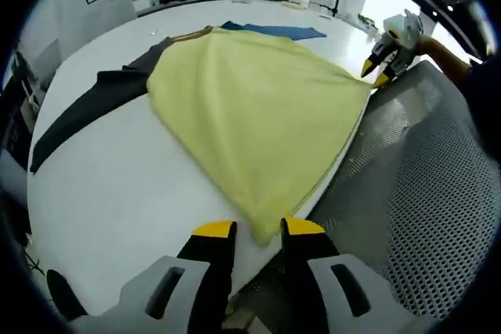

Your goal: Fold the garment on the visible template until the final outline fits inside the template.

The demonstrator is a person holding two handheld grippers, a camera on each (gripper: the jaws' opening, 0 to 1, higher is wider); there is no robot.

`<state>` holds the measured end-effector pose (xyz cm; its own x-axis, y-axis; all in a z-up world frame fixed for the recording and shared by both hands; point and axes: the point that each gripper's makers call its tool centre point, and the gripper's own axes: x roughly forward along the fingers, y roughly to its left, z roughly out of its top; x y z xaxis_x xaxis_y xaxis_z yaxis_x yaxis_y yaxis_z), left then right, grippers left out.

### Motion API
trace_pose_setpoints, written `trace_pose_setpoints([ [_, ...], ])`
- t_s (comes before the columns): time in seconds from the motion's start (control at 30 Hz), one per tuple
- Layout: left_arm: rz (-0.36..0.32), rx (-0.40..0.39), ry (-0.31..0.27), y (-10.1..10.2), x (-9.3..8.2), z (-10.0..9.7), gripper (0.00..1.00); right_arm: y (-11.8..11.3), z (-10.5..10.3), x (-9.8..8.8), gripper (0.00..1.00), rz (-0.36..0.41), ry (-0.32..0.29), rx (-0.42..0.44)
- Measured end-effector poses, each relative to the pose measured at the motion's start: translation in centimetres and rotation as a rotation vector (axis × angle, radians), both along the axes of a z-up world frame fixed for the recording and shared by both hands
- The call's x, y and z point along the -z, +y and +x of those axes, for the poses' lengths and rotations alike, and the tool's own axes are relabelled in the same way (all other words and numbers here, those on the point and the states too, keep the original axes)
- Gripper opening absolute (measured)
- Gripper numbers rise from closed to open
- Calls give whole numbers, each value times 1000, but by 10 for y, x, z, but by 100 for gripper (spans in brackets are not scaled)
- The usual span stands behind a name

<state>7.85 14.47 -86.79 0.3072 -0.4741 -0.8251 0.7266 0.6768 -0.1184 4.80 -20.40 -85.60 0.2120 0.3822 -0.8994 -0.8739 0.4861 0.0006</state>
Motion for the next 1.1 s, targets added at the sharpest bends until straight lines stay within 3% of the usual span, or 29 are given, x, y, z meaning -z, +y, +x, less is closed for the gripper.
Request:
trace_pose_setpoints([
  [0.17,-21,-22,-28,3,-16,3,29,1,2,-9,19,24,-19,12],
  [0.3,-71,-65,-103,-2,-46,13,31,2,9,-24,19,37,-63,24],
  [0.5,-258,-155,-252,-36,-108,32,32,1,30,-48,21,82,-158,83],
  [0.63,-425,-275,-395,-52,-147,60,44,0,51,-65,26,138,-240,166],
  [0.7,-400,-278,-438,-56,-150,65,52,-3,58,-69,28,142,-270,202],
  [0.83,-299,-327,-510,-64,-137,70,74,-4,69,-74,29,155,-326,261],
  [0.87,-295,-355,-522,-62,-137,72,75,-4,70,-74,29,158,-331,266],
  [0.9,-335,-408,-545,-64,-139,73,74,-3,73,-74,29,177,-343,300],
  [0.97,-376,-407,-569,-72,-142,71,76,-2,75,-73,29,184,-351,305],
  [1.1,-373,-406,-597,-74,-149,79,76,-4,84,-74,29,202,-367,343],
])
